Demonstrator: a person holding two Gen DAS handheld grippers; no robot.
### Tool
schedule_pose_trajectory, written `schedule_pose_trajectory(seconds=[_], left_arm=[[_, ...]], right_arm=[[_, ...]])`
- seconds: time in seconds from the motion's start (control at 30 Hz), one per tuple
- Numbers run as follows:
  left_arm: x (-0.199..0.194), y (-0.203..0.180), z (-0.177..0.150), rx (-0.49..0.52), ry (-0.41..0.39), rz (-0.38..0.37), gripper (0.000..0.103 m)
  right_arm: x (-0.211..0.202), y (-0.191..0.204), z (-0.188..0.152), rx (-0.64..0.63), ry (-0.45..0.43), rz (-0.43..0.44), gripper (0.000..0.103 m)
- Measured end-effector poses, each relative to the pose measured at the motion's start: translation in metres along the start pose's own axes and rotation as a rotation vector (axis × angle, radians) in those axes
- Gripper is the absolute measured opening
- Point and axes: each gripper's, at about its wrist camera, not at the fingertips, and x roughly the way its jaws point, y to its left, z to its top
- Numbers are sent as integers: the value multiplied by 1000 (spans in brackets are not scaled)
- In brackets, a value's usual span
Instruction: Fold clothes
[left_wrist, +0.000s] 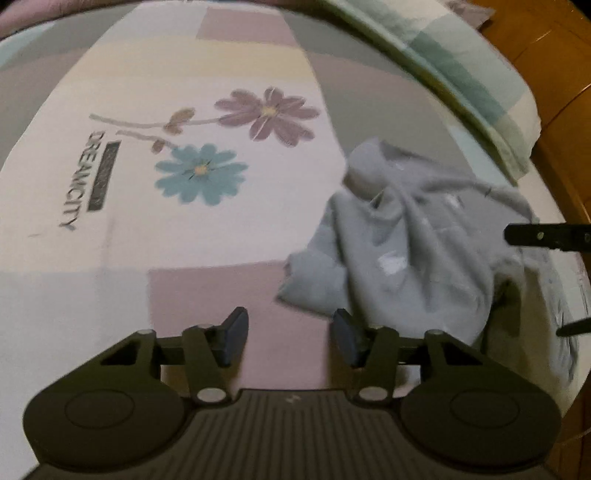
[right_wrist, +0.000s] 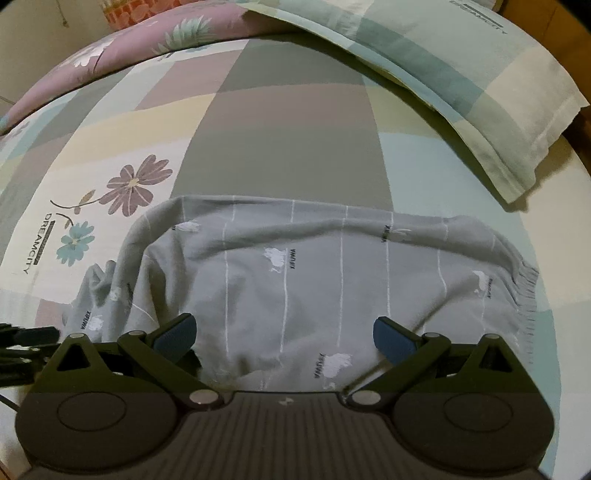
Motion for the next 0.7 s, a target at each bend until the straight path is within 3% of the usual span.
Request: schedule_pose_trajectory(seconds=[0.13,0.17,0.2,0.23,0.43,0.7], left_arm=[[9,-11,10,-46,-32,-45,49],[14,-17,13,-19,-30,-32,39],[18,-23,16,7,-27,-19,17],[21,-28,19,33,-22,-12,9],[5,-20,31,66,-20,4,7],[-30,44,68,70,-23,176,7]], right_arm=[[2,4,-1,-4,5,1,103],[3,5,-1,-3,7,1,103],[4,6,-2,-2,9,0,103],[4,7,-2,1,11,0,103],[1,8,1,0,5,-1,103],[1,12,2,13,6,4,103]])
